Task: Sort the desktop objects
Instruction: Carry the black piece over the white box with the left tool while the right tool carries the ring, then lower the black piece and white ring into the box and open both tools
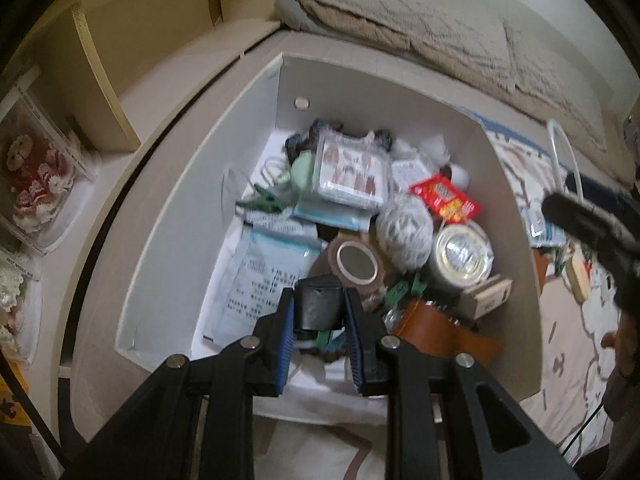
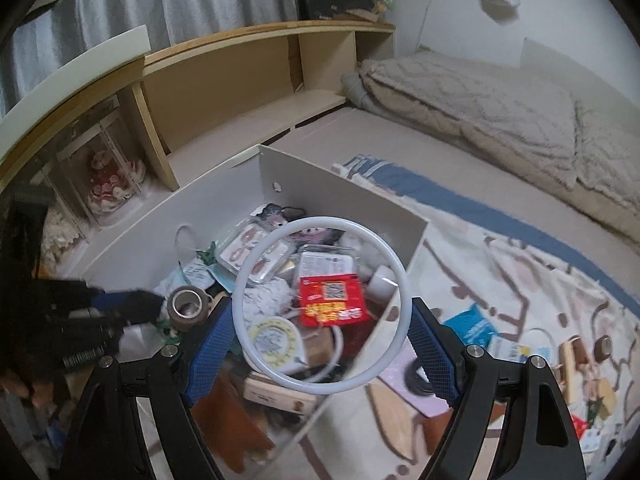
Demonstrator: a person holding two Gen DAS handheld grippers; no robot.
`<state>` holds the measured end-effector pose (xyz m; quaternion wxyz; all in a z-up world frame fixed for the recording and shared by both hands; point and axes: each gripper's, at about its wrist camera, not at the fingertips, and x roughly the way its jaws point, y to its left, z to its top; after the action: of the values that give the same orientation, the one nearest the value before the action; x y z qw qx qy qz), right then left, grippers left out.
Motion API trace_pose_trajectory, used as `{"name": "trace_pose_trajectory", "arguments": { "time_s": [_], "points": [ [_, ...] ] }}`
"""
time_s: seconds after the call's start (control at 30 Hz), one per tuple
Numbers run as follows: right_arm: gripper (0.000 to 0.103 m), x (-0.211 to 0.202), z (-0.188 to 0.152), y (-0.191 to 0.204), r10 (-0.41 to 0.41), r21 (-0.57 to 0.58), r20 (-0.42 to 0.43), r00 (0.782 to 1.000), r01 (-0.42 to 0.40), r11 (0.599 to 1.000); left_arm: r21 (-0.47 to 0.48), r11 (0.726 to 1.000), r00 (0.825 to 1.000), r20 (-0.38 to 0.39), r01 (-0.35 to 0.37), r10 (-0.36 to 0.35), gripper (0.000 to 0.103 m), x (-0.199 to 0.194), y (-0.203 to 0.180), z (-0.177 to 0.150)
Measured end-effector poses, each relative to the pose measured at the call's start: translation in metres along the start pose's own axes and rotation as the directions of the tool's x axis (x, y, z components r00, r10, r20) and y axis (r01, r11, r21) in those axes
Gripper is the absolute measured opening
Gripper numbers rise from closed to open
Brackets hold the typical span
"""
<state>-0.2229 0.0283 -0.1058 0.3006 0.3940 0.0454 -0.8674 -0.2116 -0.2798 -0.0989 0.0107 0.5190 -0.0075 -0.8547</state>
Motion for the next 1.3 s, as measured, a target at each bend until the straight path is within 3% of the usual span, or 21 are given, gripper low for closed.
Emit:
{"name": "trace_pose_trajectory", "arguments": {
  "time_s": [0.27, 0.5, 0.87, 1.2, 1.27, 1.3],
  "points": [
    [0.084, 0.034, 0.0, 0.004, 0.054, 0.052, -0.087, 0.995, -0.05, 0.997, 0.099, 0.994, 0.999, -0.009, -0.046, 0.048, 0.024, 0.003, -0.011, -0.006],
    [0.084, 0.053, -0.007, 0.024, 0.054, -0.04, -0.207, 0.977, -0.063, 0.997, 0.11, 0.994, 1.0, -0.014, -0.023, 0.025, 0.024, 0.006, -0.015, -0.006],
    [0.084, 0.074, -0.009, 0.032, 0.01, -0.088, -0.265, 0.964, -0.034, 0.996, 0.128, 0.991, 0.999, -0.02, -0.035, 0.038, 0.024, 0.01, -0.018, -0.005],
    [0.084, 0.09, -0.012, 0.031, 0.039, -0.029, -0.267, 0.963, -0.048, 0.998, 0.165, 0.982, 0.995, -0.021, -0.094, 0.099, 0.024, 0.013, -0.022, -0.006],
    [0.084, 0.088, -0.013, 0.032, 0.03, -0.034, -0.265, 0.964, -0.041, 0.999, 0.169, 0.979, 0.993, -0.022, -0.112, 0.117, 0.031, 0.014, -0.022, -0.006],
    [0.084, 0.087, -0.013, 0.033, 0.036, -0.035, -0.266, 0.963, -0.047, 0.998, 0.17, 0.979, 0.992, -0.021, -0.116, 0.121, 0.04, 0.014, -0.022, -0.006]
  ]
}}
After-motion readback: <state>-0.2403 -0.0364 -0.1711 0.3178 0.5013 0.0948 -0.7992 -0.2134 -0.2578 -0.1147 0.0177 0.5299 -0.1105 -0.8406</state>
